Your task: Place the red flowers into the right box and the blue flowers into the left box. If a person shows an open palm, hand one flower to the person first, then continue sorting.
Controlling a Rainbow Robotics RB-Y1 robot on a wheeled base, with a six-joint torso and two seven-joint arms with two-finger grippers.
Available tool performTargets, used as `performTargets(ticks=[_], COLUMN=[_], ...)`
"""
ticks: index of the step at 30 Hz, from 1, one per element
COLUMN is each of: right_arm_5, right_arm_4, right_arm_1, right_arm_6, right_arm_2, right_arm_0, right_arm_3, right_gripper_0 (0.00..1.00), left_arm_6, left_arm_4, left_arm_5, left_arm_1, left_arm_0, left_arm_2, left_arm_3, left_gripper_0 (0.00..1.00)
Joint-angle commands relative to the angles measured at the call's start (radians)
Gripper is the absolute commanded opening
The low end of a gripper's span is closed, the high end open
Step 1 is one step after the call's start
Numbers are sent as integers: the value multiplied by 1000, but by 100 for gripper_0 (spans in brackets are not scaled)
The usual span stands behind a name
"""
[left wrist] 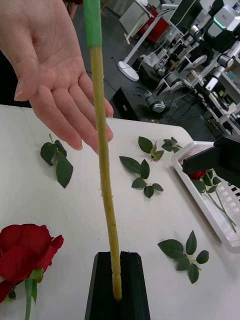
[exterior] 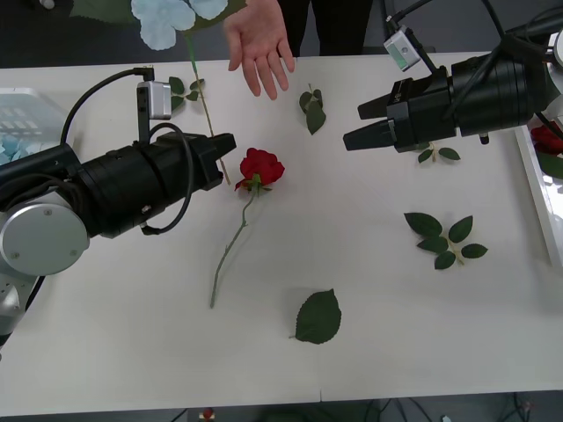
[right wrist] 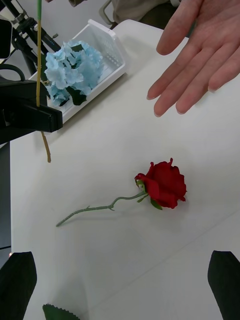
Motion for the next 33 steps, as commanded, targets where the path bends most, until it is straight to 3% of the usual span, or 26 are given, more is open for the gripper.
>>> performTargets(ticks=[1, 33], right_arm_5=[0, -7], right_arm_4=[-18, -33], right_arm_1=[-14, -16], right_arm_6=[37, 60], right_arm_2=[1, 1], right_arm_0=[-44, -42], right_arm_3=[-7, -7], right_gripper_0=[100, 100], left_arm_6=[26, 26], left_arm_4=[10, 10], left_arm_5=[-16, -16], left_arm_1=[36, 36], left_arm_0=[-26, -26], left_arm_2=[27, 27], left_arm_3=[-14, -14], left_gripper_0=[0, 0])
